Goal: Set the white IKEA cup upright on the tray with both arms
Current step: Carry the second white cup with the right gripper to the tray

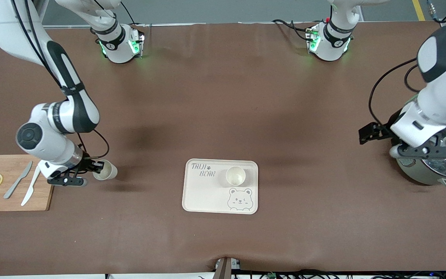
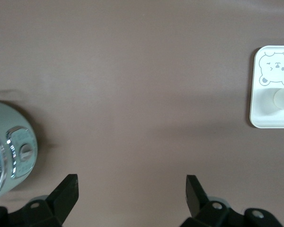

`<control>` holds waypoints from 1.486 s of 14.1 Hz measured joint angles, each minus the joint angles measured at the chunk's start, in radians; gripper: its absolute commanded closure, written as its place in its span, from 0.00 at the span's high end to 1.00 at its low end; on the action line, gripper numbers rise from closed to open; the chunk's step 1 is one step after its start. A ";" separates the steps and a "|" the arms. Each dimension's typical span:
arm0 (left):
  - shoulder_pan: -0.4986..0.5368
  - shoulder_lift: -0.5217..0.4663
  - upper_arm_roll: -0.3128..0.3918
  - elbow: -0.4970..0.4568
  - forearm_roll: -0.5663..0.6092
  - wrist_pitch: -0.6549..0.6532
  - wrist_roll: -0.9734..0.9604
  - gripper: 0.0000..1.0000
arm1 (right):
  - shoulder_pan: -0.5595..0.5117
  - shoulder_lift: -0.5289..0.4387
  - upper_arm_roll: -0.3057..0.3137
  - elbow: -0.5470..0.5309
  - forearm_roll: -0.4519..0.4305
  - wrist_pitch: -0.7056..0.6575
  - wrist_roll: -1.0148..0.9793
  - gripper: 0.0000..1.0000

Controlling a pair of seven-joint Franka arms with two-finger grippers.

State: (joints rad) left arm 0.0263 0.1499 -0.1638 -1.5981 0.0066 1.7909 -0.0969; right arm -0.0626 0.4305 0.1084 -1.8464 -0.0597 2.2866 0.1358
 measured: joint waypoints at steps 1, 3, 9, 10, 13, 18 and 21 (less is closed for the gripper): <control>0.008 -0.028 0.000 -0.019 0.000 -0.001 0.000 1.00 | 0.007 -0.019 0.002 0.028 0.000 -0.058 0.017 0.00; 0.017 -0.078 0.000 -0.049 -0.001 -0.009 0.000 1.00 | 0.044 -0.049 0.008 0.083 0.007 -0.152 0.097 0.00; 0.019 -0.193 0.000 -0.079 -0.030 -0.099 0.000 1.00 | 0.281 -0.058 0.016 0.232 0.108 -0.229 0.513 0.00; 0.019 -0.211 0.000 -0.091 -0.032 -0.104 0.001 1.00 | 0.307 -0.056 0.016 0.252 0.118 -0.229 0.564 0.00; 0.020 -0.244 0.005 -0.133 -0.040 -0.105 0.033 1.00 | 0.360 -0.026 0.015 0.289 0.120 -0.218 0.681 0.00; 0.018 -0.246 0.091 -0.151 -0.066 -0.085 0.158 1.00 | 0.443 0.120 0.013 0.359 0.120 -0.068 0.829 0.00; -0.019 -0.228 0.148 -0.148 -0.088 -0.055 0.180 1.00 | 0.466 0.195 0.009 0.415 0.118 -0.049 0.842 0.00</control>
State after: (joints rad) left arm 0.0069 -0.0778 -0.0155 -1.7460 -0.0817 1.7355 0.0834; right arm 0.4039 0.6251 0.1172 -1.4317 0.0584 2.2376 0.9779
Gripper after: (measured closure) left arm 0.000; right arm 0.965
